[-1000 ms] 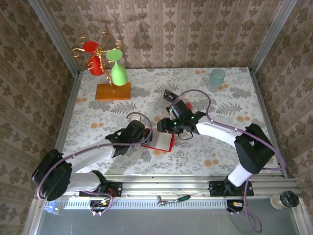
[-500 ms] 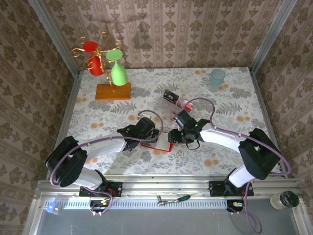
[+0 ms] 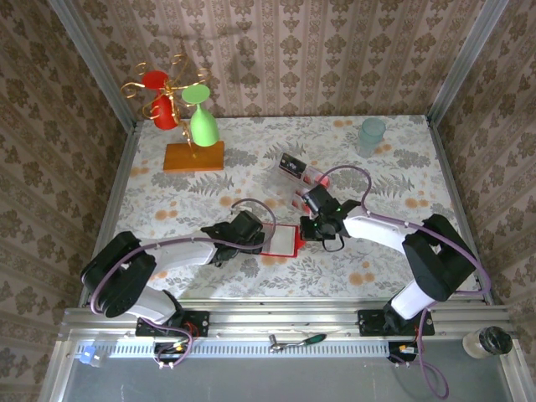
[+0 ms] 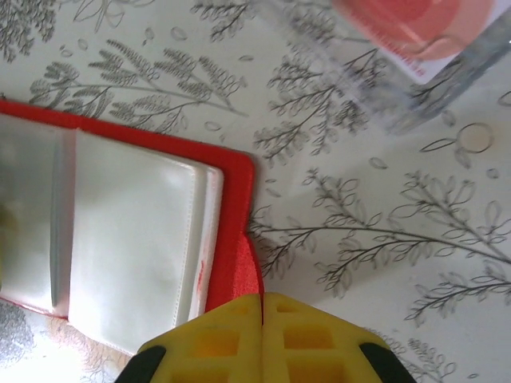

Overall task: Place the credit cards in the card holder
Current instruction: Rotate the card holder at the bottom-center of the table, then pick up the credit card from the storage box.

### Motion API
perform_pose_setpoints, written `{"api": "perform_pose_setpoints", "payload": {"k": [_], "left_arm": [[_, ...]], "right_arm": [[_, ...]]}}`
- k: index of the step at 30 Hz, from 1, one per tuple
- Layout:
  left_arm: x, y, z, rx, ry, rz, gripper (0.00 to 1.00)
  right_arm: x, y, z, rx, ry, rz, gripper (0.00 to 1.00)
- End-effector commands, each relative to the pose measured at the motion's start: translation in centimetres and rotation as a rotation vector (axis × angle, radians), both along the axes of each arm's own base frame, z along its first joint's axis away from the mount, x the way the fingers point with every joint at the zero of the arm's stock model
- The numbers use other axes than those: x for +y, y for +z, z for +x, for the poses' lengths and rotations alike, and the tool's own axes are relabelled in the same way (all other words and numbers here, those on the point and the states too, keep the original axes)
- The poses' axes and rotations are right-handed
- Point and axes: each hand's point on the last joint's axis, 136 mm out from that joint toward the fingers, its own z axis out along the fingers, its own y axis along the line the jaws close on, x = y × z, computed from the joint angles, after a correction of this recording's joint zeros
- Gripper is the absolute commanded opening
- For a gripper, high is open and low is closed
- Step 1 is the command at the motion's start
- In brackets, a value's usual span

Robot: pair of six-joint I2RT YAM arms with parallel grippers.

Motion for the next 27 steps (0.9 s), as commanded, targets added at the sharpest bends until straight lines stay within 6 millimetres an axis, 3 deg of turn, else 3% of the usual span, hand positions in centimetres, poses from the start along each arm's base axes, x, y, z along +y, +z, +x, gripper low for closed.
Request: {"api": "perform_pose_setpoints", "payload": {"k": [1,6,9,13,15,22,27], "left_arm": [[0.5,-0.6,-0.2,-0.002,0.025,0.013,1.0],[0.5,-0.7,-0.2,-0.004,0.029,0.01,1.0],[0.7,-0.8,-0.3,-0.002,0.033,0.012,1.0],[0.8,-0.8,-0.4,-0.002,0.036,0.009,1.0],[0.8,-0.8,-0.4,-0.003,0.037,0.007,1.0],[1.0,-0.7,-0.6,-0.01,0.045,-0.001,1.0],[1.3,-0.6,-0.7,-0.014,0.049,-0.001,1.0]], "right_arm": [[-1.0,-0.2,0.1,-0.012,0.0,-0.025,0.0],[-1.3,-0.1,0.2,-0.001,-0.007,-0.015,0.02],[-1.0,0.8,0.2,-0.011,-0.001,0.009,0.16],[-1.1,3.4,1.3,-0.07,0.002,-0.002,0.38],[-1.2,4.9,2.3,-0.108,0.007,-0.017,0.42],[-1.1,7.6,6.0,-0.186,0.083,-0.103,0.45],[-1.0,7.2,7.4,-0.169,0.153,-0.2,0.45]]}}
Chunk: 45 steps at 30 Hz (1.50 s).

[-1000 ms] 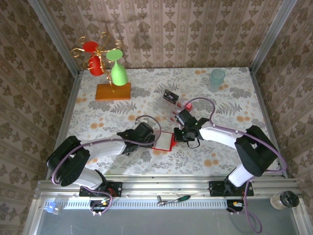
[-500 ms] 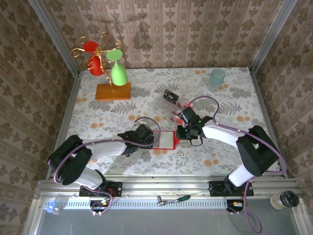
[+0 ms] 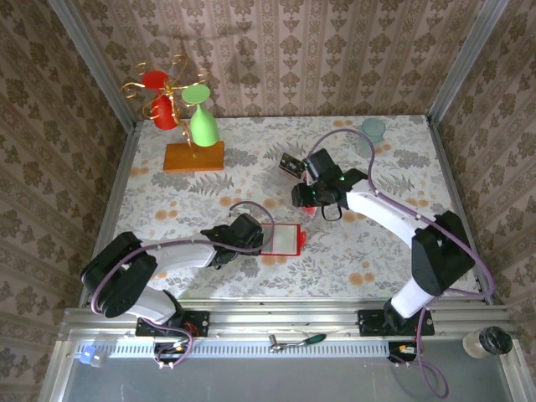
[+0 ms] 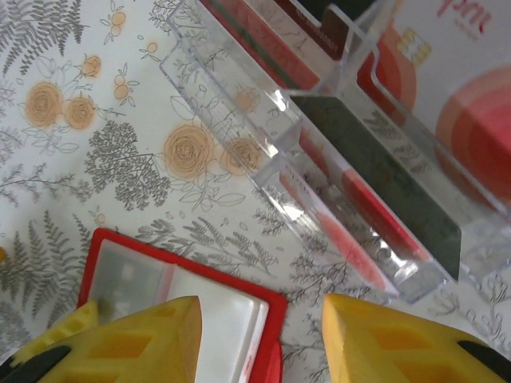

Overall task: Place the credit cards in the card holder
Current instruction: Pick up the credit card from the storage box.

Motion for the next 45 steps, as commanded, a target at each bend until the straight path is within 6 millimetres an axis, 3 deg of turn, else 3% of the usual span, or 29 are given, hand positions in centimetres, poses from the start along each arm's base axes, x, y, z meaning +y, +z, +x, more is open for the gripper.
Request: {"api": "perform_pose_setpoints", "payload": {"k": [1,12,20,24,30,38,45], "left_arm": [[1.0,-0.1,-0.5,-0.003,0.021,0.02,1.0],[1.4,-0.1,-0.7,-0.009,0.027,0.022,1.0],[1.4,-0.1,-0.8,-0.013,0.026,0.021,1.0],[1.4,0.0,-0.7,-0.014,0.028,0.02,1.0],[1.3,0.0,-0.7,-0.017,0.026,0.018,1.0],[1.2,0.0,-0.7,-0.015,0.025,0.014,1.0],[1.2,0.4,-0.8,-0.019,0.028,0.001,1.0]], "right_arm": [[-1.3,-1.8,0.0,0.049,0.056,-0.147,0.45],[-2.0,-4.0,1.9,0.064,0.103,-0.332,0.4],[-2.3,-5.9,2.3,0.077,0.134,-0.439,0.39],[-2.2,-6.5,2.0,0.087,0.152,-0.454,0.34],[-2.0,-5.8,2.0,0.071,0.159,-0.448,0.29],[-1.3,-5.3,2.3,0.053,0.206,-0.435,0.08],[0.0,-2.7,2.0,-0.01,0.273,-0.362,0.0]]}}
